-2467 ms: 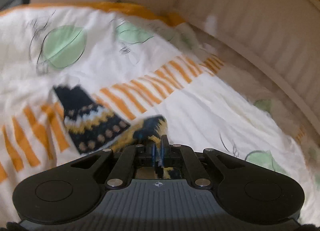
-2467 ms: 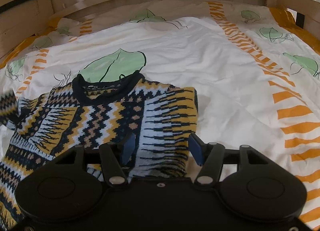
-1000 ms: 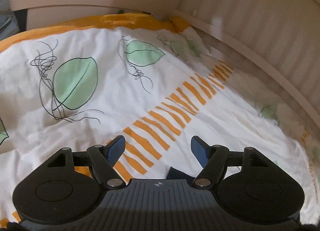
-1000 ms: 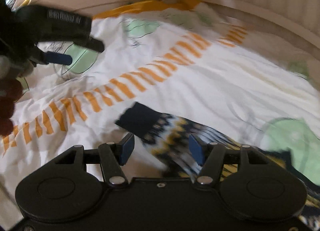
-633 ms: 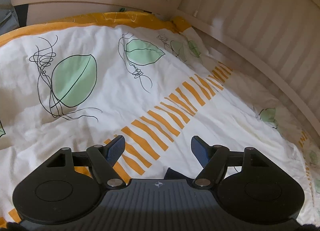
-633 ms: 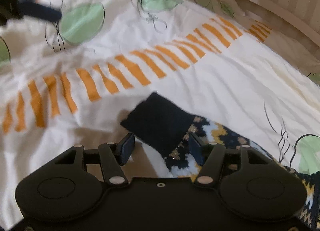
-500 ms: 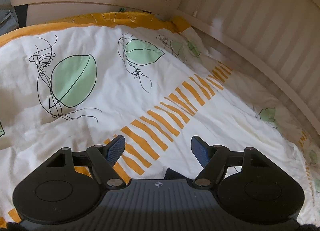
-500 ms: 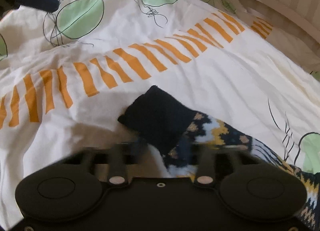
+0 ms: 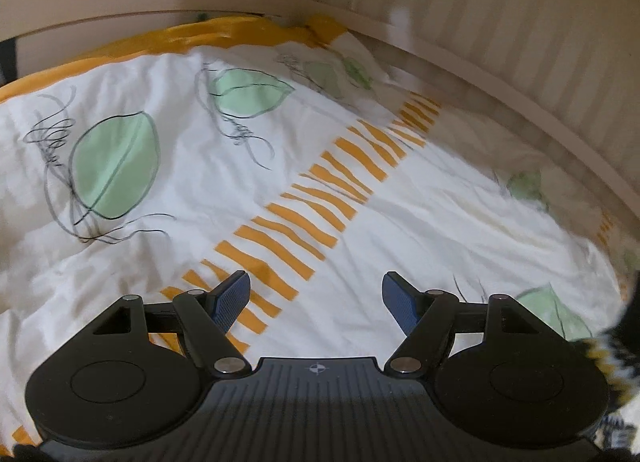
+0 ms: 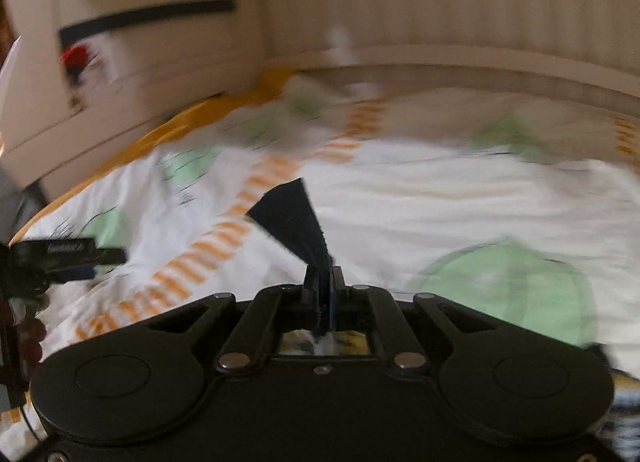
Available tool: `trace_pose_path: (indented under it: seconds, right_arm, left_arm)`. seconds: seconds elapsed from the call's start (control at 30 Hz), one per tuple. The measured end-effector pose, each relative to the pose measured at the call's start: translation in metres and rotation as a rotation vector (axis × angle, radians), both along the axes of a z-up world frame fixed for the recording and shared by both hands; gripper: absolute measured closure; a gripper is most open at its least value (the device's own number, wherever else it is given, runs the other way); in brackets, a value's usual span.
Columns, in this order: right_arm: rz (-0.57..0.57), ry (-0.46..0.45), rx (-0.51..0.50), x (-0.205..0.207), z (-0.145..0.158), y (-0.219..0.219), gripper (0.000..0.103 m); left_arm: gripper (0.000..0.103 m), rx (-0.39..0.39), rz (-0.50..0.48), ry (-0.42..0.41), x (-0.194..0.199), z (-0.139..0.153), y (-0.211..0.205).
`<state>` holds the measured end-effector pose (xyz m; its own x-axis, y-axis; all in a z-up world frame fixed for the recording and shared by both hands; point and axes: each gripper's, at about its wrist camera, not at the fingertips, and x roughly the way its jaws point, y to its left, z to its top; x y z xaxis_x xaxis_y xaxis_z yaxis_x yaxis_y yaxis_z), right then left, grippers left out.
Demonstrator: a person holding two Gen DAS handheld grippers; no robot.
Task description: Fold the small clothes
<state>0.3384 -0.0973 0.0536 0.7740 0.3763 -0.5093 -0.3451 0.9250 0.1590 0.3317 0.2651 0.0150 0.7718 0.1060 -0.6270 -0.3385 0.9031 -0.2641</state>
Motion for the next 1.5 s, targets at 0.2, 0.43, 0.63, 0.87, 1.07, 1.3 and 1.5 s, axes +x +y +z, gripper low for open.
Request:
trace_pose_path:
  seconds: [0.2,0.43,0.63,0.87,1.07,1.3,1.5]
  right_arm:
    - [-0.157,0.055,-0.047,-0.027,-0.009,-0.084,0.092]
    - [-0.265,0.176,-0.052,-0.044,-0.05,-0.139,0.092]
    - [-0.357,0.202,0.011,-0.059,-0.07,-0.182,0.092]
    - [-0.327,0.155,0.137,-0.05,-0.038,-0.181,0.092]
    - [-0.19,0.053,0.166,-0.011,0.025,-0.117,0.092]
    - [-0.027,-0.049,0.211,0.025,0.105,-0.025,0.092]
    - [0.082,-0.112,0.227,0.022,0.154,0.035,0.092]
  left_arm:
    - [0.032,0.061,-0.103,0.018,0.006,-0.004,-0.03]
    - [0.032,0.131,-0.258,0.048,0.011,-0.014,-0.071]
    - [0.032,0.18,-0.345,0.051,0.01,-0.021,-0.1]
    - [0.032,0.186,-0.39,0.006,0.002,-0.016,-0.116]
    - [0.032,0.149,-0.343,-0.007,-0.002,-0.011,-0.099]
    - [0.032,0.107,-0.251,0.02,0.002,-0.011,-0.072]
    - [0.032,0.051,-0.211,0.026,0.002,-0.011,-0.056]
